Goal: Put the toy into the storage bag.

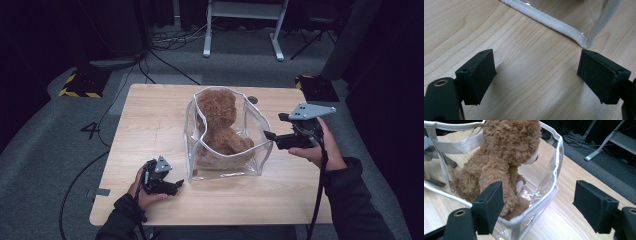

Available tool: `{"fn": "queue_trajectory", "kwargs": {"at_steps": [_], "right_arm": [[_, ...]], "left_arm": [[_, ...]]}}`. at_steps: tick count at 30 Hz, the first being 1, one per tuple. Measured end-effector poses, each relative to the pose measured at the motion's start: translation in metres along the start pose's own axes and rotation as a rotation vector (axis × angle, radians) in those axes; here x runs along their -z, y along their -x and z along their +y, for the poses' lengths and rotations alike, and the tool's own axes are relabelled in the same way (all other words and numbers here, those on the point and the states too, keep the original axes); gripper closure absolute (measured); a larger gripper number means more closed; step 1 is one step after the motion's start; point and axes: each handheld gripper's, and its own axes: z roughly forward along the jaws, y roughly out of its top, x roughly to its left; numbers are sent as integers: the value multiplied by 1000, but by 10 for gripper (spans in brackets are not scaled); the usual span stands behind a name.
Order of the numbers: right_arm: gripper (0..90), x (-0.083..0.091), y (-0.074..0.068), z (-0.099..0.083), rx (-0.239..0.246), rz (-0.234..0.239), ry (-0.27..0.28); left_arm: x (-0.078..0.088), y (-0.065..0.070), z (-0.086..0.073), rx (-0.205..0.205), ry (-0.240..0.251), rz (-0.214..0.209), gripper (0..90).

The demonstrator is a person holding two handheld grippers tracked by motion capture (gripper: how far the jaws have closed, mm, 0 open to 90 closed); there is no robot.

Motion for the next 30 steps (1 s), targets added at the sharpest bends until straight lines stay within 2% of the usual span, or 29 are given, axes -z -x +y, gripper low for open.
{"fn": "queue_trajectory", "kwargs": {"at_steps": [23,30], "right_arm": [[243,24,4,-21,19,-60,-3],[239,24,4,-33,33,-73,-22]], "left_arm": [[0,0,0,0,0,0,148],[0,0,0,-2,-1,1,149]]}}
